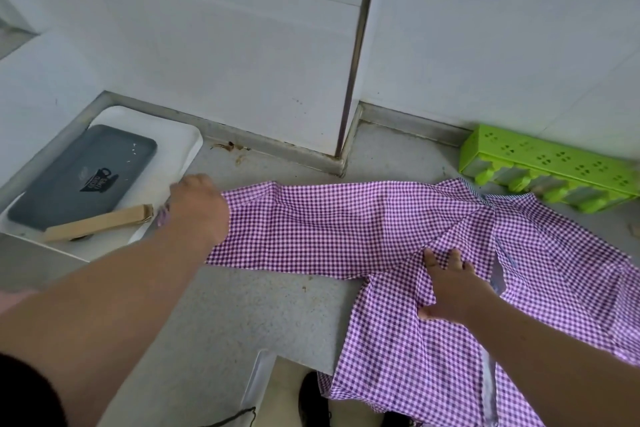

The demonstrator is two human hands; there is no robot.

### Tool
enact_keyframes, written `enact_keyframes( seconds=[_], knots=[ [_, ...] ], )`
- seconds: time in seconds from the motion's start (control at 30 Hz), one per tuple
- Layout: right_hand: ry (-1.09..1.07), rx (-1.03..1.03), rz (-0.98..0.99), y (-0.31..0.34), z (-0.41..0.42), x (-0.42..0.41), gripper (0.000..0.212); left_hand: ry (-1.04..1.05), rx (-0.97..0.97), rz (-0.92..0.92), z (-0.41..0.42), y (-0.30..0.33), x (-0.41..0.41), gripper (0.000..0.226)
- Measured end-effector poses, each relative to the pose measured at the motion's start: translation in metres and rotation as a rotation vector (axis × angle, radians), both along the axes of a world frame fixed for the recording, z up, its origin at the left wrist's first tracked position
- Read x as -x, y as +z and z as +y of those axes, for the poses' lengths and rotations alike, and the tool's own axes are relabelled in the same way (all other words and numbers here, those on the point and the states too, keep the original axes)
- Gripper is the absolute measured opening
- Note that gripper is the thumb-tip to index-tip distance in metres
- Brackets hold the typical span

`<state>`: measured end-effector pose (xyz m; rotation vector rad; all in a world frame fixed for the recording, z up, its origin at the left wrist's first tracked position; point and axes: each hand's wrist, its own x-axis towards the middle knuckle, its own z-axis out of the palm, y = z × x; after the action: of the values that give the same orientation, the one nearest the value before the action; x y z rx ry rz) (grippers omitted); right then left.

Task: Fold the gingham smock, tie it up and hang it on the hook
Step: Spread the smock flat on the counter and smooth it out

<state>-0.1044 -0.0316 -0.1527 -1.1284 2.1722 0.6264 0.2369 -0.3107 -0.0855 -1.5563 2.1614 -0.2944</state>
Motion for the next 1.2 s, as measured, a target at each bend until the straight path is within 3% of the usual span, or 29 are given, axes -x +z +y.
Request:
enact_keyframes(
  seconds=[0.1,0.17,0.23,0.33,0.47,0.6,0.7,0.77,0.87,0.93,1.03,1.13,1.2],
  knots=[
    [-0.011,0.003,-0.001,0.000,0.000,0.000,0.139,-0.353,-0.044,0.038,0.008,0.006,0.011,0.050],
    [-0.020,0.014,-0.001,-0.001,0.001,0.001,0.139,-0.695,-0.191,0.150,0.031,0.002,0.029,0.055],
    [-0.022,0.028,0.002,-0.001,0.002,0.001,0.139,-0.846,-0.403,0.149,0.055,-0.009,0.046,0.061],
    [-0.009,0.045,-0.005,0.000,0.004,0.003,0.138,-0.668,-0.580,0.045,0.078,-0.025,0.065,0.073],
    [0.038,0.098,-0.011,0.003,0.011,0.006,0.132,-0.500,-0.491,-0.032,0.081,-0.034,0.073,0.070],
    [0.163,0.244,0.044,0.011,0.022,0.014,0.099,-0.356,-0.497,-0.065,0.082,-0.033,0.086,0.052],
    [0.102,0.370,0.105,0.020,0.034,0.028,0.079,-0.284,-0.408,-0.050,0.086,-0.033,0.110,0.059],
    [0.013,0.320,0.066,0.018,0.045,0.039,0.084,-0.400,-0.362,0.000,0.093,-0.035,0.133,0.070],
    [-0.008,0.274,-0.047,0.012,0.057,0.053,0.089,-0.756,-0.473,0.092,0.116,-0.035,0.178,0.084],
    [0.029,0.293,-0.068,0.013,0.061,0.061,0.086,-0.852,-0.500,0.062,0.134,-0.040,0.204,0.096],
    [0.220,0.364,-0.042,0.017,0.070,0.069,0.072,-0.859,-0.441,-0.101,0.151,-0.053,0.228,0.119],
    [0.556,0.466,-0.115,0.020,0.092,0.072,0.052,-0.663,-0.514,-0.151,0.158,-0.060,0.238,0.133],
    [0.806,0.400,-0.215,0.022,0.104,0.067,0.050,-0.597,-0.539,-0.166,0.160,-0.061,0.239,0.138]
  ],
)
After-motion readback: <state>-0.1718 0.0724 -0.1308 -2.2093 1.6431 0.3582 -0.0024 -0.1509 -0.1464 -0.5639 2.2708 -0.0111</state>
